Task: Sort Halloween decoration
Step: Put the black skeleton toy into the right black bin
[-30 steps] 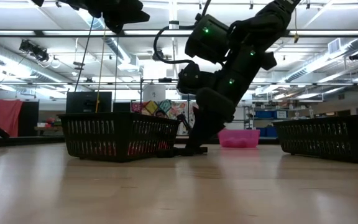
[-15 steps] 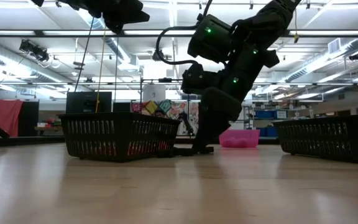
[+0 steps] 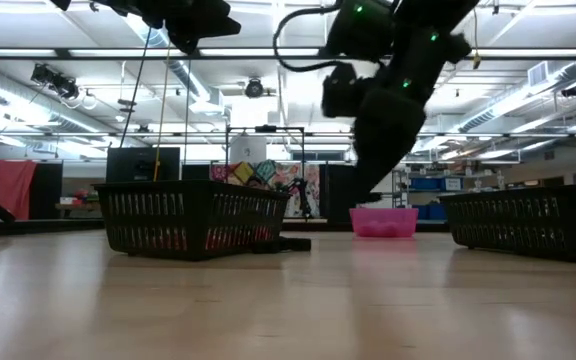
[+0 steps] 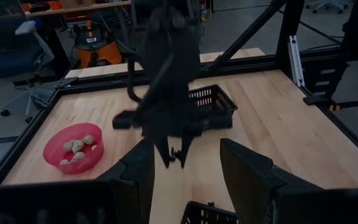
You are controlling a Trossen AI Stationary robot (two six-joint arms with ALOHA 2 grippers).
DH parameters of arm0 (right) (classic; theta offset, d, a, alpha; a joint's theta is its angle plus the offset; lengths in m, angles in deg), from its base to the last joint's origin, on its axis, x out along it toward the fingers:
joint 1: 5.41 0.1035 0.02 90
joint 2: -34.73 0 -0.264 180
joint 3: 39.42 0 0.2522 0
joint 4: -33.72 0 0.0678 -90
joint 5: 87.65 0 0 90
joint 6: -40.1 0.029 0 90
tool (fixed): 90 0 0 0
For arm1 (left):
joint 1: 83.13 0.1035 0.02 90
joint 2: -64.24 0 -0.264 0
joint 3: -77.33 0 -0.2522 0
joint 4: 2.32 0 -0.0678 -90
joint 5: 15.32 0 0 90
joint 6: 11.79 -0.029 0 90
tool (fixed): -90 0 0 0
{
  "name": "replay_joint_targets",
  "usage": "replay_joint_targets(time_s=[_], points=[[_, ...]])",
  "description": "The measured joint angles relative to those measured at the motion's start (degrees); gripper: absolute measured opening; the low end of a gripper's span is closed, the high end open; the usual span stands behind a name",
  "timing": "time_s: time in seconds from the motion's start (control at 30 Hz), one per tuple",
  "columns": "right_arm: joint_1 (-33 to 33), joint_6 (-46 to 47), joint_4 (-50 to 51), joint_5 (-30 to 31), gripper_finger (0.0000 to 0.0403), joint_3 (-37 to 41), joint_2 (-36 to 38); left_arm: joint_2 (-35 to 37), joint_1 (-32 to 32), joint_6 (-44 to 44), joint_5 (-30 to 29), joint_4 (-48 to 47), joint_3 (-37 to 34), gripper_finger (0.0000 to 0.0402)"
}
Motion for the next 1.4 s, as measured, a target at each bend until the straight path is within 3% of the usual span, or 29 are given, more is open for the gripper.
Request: replay_joint_targets(time_s=[0.37,0.63,1.4], points=[[2.3,9.1,18.7,-2.0,0.0118,0.0,8.9,0.0,0.0,0.0,0.0,0.0,0.0,0.0155],[4.2,14.1,29.6,-2.1,0.0119,-0.1,9.2,0.0,0.0,0.0,0.0,0.0,0.0,0.0155],[4.5,16.7,31.0,-0.8,0.0183,-0.1,9.0,0.0,0.0,0.5,0.0,0.0,0.0,0.0155]])
